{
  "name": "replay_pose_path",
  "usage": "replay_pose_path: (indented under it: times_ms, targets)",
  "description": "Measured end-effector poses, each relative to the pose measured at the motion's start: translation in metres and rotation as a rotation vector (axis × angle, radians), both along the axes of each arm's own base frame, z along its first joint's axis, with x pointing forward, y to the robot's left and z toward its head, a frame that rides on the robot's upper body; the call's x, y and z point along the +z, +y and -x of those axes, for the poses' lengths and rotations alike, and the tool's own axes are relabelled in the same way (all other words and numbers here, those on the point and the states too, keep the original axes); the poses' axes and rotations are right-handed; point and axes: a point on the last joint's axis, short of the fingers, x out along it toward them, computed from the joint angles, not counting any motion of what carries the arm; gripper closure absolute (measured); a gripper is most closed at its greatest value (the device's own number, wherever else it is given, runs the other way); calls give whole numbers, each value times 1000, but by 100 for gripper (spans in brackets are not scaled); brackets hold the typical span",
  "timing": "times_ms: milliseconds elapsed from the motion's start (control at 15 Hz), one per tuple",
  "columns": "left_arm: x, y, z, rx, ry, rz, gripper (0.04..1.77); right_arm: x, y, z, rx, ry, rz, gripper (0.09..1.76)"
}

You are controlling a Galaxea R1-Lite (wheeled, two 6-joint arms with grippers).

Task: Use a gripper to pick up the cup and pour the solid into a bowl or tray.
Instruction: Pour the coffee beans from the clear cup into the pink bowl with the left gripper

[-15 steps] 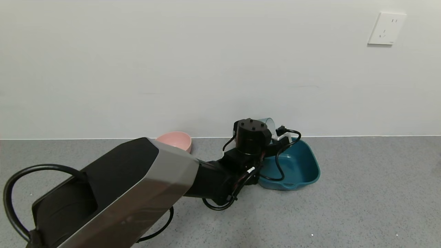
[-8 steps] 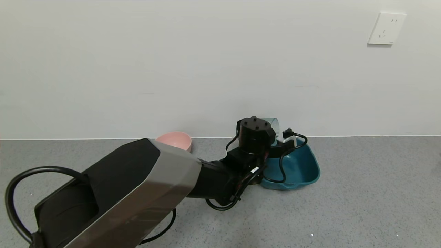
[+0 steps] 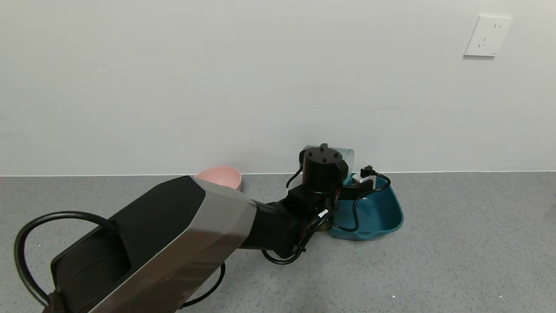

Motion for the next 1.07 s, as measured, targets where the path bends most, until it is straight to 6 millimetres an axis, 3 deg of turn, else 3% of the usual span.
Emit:
replay_pose_path:
  times_ms: [1067]
  targets:
    - [-9, -3, -2, -7, -94, -229, 53, 0, 0, 0, 0, 0, 0, 14]
